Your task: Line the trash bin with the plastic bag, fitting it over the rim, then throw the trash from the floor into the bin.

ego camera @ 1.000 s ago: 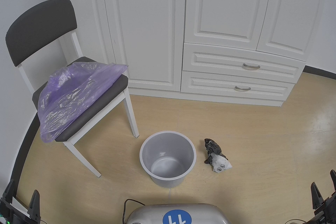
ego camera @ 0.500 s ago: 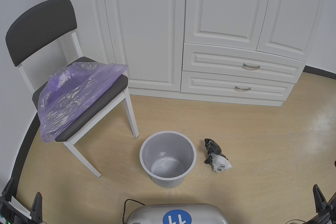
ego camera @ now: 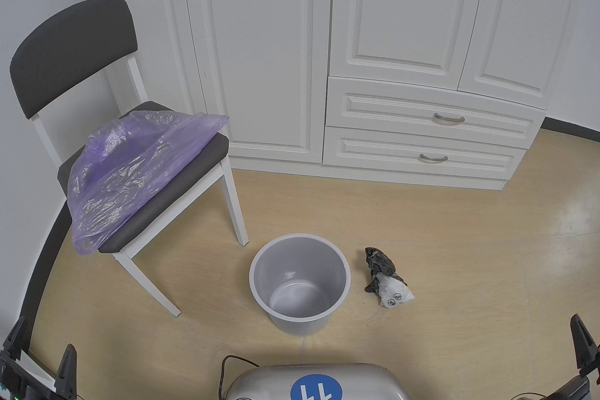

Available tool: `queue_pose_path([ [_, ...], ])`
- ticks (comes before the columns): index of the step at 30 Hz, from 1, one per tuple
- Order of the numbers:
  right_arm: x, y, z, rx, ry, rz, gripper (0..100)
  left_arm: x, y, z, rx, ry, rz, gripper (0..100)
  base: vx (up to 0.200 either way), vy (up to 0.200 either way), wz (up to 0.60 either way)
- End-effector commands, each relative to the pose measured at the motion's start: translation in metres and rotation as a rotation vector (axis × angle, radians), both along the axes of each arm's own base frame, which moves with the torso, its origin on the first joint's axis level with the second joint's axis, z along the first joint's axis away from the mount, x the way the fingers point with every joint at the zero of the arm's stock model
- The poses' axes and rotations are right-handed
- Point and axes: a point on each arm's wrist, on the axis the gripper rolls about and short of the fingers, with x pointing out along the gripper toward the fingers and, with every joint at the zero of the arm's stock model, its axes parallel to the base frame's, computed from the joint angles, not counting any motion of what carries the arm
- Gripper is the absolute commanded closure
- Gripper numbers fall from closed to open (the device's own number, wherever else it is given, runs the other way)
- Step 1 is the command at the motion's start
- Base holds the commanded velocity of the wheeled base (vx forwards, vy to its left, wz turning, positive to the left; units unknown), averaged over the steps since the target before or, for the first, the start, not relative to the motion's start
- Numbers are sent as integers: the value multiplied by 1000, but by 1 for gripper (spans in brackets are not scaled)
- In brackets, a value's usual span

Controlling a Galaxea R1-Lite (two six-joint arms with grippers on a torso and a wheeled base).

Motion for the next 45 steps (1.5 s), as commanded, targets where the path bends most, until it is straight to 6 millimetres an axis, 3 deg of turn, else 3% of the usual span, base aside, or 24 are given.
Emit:
queue_pose_path([
  [1, 13, 0, 16, -1, 72, 2, 0, 0, 0, -5, -5, 0, -1, 0, 0, 0, 0],
  [10, 23, -1, 19, -20, 129, 6, 0, 0, 0, -4, 34, -17, -12, 0, 0, 0, 0],
  [11, 22, -1, 20, -20, 121, 6, 0, -10, -1, 32, -151, -211, -61, 0, 0, 0, 0],
  [12, 22, -1, 19, -20, 121, 5, 0, -19, -1, 52, -325, -301, -118, 0, 0, 0, 0],
  [14, 24, -1, 21, -23, 129, 6, 0, -19, -1, 58, -312, -269, -132, 0, 0, 0, 0],
  [16, 27, -1, 27, -24, 135, 11, 0, -13, -1, 55, -111, -187, -102, 0, 0, 0, 0],
  [18, 35, -1, 37, -27, 151, 17, 0, -2, -1, 54, 97, -75, -66, 0, 0, 0, 0],
  [25, 72, -3, 67, 60, 179, -22, 0, 45, 2, 92, 222, 159, 86, 0, 0, 0, 0],
  [26, 88, -4, 77, 82, 171, -59, 0, 59, 4, 102, 286, 215, 160, 0, 0, 0, 0],
  [27, 91, -5, 79, 84, 168, -65, 0, 61, 5, 103, 296, 224, 172, 0, 0, 0, 0],
  [28, 110, -6, 87, 87, 165, -108, 0, 74, 7, 110, 355, 270, 221, 0, 0, 0, 0],
  [31, 136, -5, 94, 89, 163, -160, 0, 86, 8, 116, 429, 315, 246, 0, 0, 0, 0],
  [37, 160, 5, 97, 95, 128, -180, 0, 117, 17, 121, 594, 477, 359, 0, 0, 0, 0],
  [45, 178, 8, 80, 88, 229, -171, 0, 163, 21, 111, 680, 643, 334, 0, 0, 0, 0],
])
